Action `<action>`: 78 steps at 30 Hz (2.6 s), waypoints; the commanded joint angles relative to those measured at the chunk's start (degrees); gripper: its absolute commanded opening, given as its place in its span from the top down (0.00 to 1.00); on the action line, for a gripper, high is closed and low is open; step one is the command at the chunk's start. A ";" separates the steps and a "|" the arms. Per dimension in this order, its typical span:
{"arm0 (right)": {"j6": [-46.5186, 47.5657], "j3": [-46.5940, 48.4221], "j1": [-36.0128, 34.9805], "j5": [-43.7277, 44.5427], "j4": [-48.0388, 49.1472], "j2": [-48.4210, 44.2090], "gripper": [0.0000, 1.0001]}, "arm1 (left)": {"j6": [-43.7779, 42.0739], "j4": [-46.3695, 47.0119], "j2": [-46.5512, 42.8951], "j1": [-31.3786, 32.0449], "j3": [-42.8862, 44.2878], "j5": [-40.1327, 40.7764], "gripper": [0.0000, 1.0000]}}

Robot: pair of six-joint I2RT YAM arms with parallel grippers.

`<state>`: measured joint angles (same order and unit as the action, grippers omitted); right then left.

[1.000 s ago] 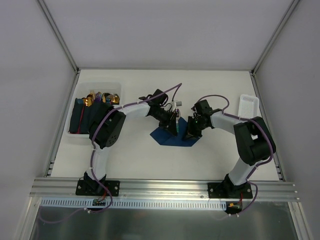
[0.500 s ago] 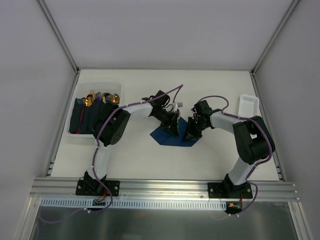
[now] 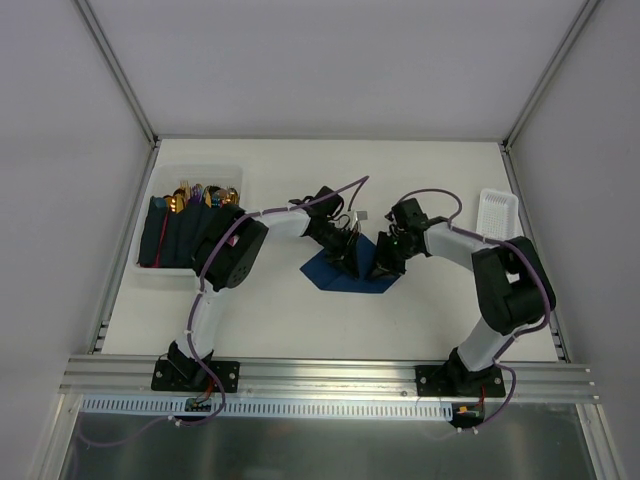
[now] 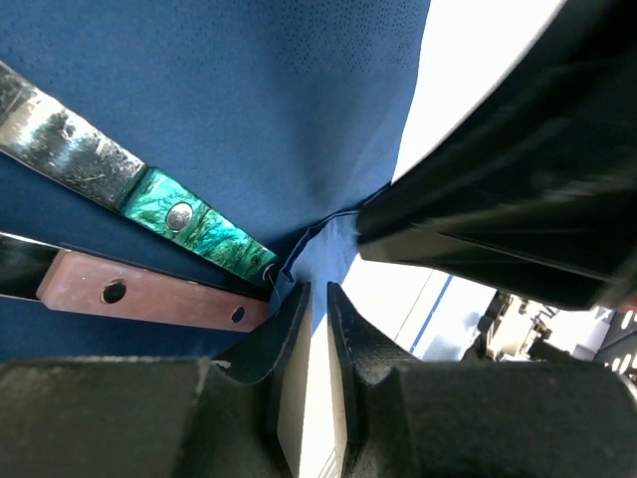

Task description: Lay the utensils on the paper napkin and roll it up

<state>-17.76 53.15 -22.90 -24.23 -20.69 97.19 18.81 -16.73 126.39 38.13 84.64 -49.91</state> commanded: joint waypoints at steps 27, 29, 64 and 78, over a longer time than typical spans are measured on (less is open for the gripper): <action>-16.25 -17.02 2.77 -4.43 16.55 -17.56 0.86 | 0.62 0.30 1.49 -1.30 1.58 1.66 0.87; -17.31 -17.81 1.89 -4.34 18.83 -16.34 0.87 | 0.62 0.30 1.49 -1.30 1.75 1.66 0.87; -15.03 -16.49 -1.10 -0.03 18.05 -6.74 0.89 | 0.53 0.38 1.93 -1.83 1.14 2.01 0.89; -16.78 -15.88 -1.89 -2.14 19.46 -10.88 0.87 | 0.62 0.30 1.84 -1.92 1.05 2.01 0.89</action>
<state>-34.50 36.53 -24.29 -26.74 -0.71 87.94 20.16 -16.67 127.20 37.01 85.36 -50.76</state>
